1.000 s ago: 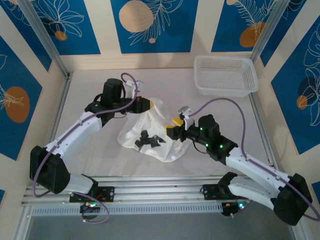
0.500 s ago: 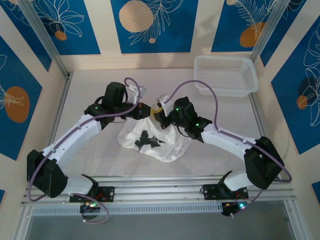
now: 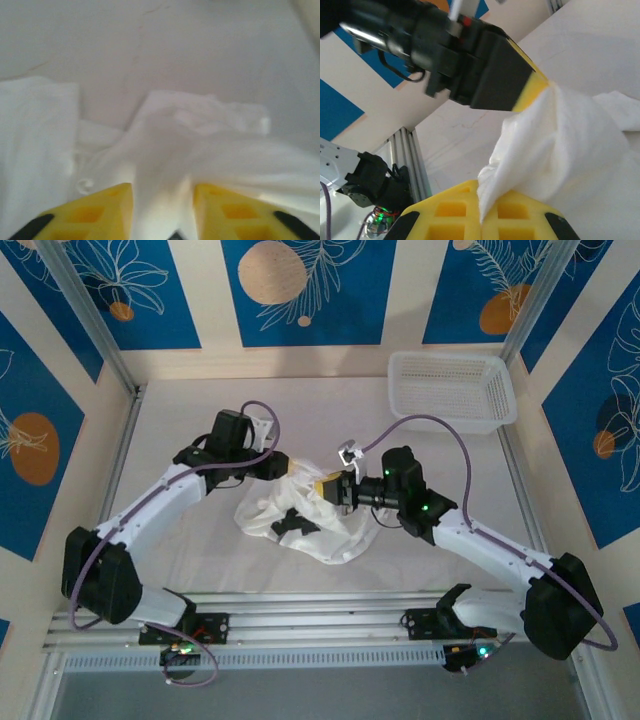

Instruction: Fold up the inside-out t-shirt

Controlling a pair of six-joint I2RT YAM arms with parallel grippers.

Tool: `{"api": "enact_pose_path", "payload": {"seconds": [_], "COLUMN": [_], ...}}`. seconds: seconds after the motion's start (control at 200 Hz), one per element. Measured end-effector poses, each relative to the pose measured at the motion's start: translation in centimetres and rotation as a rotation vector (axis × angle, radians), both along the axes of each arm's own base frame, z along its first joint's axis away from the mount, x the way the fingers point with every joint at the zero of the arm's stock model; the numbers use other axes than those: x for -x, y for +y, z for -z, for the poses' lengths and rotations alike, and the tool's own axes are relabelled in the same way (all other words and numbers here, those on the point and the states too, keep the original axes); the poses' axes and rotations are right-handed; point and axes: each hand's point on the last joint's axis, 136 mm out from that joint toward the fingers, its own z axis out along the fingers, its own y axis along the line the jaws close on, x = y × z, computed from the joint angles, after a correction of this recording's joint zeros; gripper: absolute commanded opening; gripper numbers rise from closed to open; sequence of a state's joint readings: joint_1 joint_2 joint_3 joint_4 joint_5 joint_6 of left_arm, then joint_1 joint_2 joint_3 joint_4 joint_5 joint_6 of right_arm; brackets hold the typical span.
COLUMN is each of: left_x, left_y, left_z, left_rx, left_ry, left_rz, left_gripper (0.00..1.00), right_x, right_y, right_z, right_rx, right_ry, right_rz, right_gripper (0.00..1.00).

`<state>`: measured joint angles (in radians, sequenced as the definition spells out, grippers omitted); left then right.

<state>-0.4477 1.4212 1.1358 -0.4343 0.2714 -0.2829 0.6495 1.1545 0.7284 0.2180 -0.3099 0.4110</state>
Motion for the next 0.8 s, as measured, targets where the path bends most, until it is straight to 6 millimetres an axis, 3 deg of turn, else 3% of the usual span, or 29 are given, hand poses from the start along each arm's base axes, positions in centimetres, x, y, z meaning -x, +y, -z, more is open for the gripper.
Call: {"api": "enact_pose_path", "payload": {"seconds": [0.065, 0.135, 0.265, 0.425, 0.565, 0.685, 0.8], "left_x": [-0.3, -0.4, 1.0, 5.2, 7.1, 6.0, 4.9], "left_y": [0.8, 1.2, 0.8, -3.2, -6.5, -7.2, -8.1], "left_z": [0.6, 0.0, -3.2, -5.6, -3.4, -0.4, 0.0], "left_rx": [-0.025, -0.027, 0.044, 0.154, 0.171, 0.163, 0.206], "left_ry": [0.004, -0.015, -0.066, -0.077, 0.009, 0.083, 0.098], "left_rz": [-0.032, -0.046, -0.022, 0.134, 0.217, 0.176, 0.145], "left_gripper": [0.56, 0.6, 0.59, 0.51, 0.56, 0.68, 0.7], "right_x": [-0.3, -0.9, -2.7, -3.8, -3.7, -3.4, -3.1], "right_y": [-0.2, -0.6, -1.7, -2.7, -2.7, -2.5, -2.3], "right_z": [-0.2, -0.1, 0.3, 0.8, 0.9, 0.9, 0.8], "right_rx": [-0.017, -0.027, -0.032, -0.031, -0.035, -0.04, -0.041], "right_ry": [0.031, 0.067, 0.121, 0.165, 0.181, 0.192, 0.193], "right_rz": [0.019, 0.052, 0.136, 0.198, 0.2, 0.182, 0.171], "right_gripper": [0.0, 0.0, 0.0, 0.0, 0.0, 0.0, 0.0]}}
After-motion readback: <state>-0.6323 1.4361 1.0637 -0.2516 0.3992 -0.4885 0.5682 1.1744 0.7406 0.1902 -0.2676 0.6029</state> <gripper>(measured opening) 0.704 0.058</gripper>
